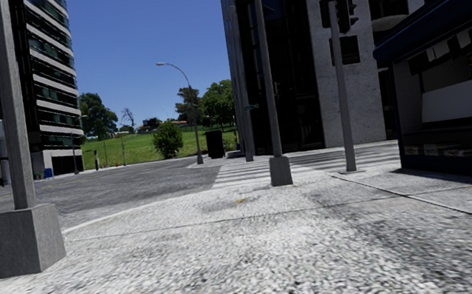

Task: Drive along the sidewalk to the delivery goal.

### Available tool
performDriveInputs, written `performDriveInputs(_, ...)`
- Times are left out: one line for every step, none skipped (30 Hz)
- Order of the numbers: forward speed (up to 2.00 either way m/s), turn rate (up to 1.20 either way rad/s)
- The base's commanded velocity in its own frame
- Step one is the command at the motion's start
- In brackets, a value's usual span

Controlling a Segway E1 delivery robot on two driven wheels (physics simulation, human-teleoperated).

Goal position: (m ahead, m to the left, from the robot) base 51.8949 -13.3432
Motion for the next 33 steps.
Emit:
performDriveInputs(2.0, 0.0)
performDriveInputs(2.0, 0.0)
performDriveInputs(2.0, 0.0)
performDriveInputs(2.0, 0.0)
performDriveInputs(2.0, 0.0)
performDriveInputs(2.0, 0.0)
performDriveInputs(2.0, 0.0)
performDriveInputs(2.0, 0.0)
performDriveInputs(2.0, 0.0)
performDriveInputs(2.0, 0.0)
performDriveInputs(2.0, 0.0)
performDriveInputs(2.0, 0.0)
performDriveInputs(2.0, 0.0)
performDriveInputs(2.0, 0.0)
performDriveInputs(2.0, 0.04)
performDriveInputs(2.0, 0.04)
performDriveInputs(2.0, 0.12)
performDriveInputs(2.0, 0.15)
performDriveInputs(2.0, 0.16)
performDriveInputs(2.0, 0.16)
performDriveInputs(2.0, 0.16)
performDriveInputs(2.0, 0.17)
performDriveInputs(2.0, 0.18)
performDriveInputs(2.0, 0.18)
performDriveInputs(2.0, 0.18)
performDriveInputs(2.0, 0.18)
performDriveInputs(2.0, 0.06)
performDriveInputs(2.0, 0.06)
performDriveInputs(2.0, 0.0)
performDriveInputs(2.0, 0.0)
performDriveInputs(2.0, 0.0)
performDriveInputs(2.0, 0.0)
performDriveInputs(2.0, 0.0)
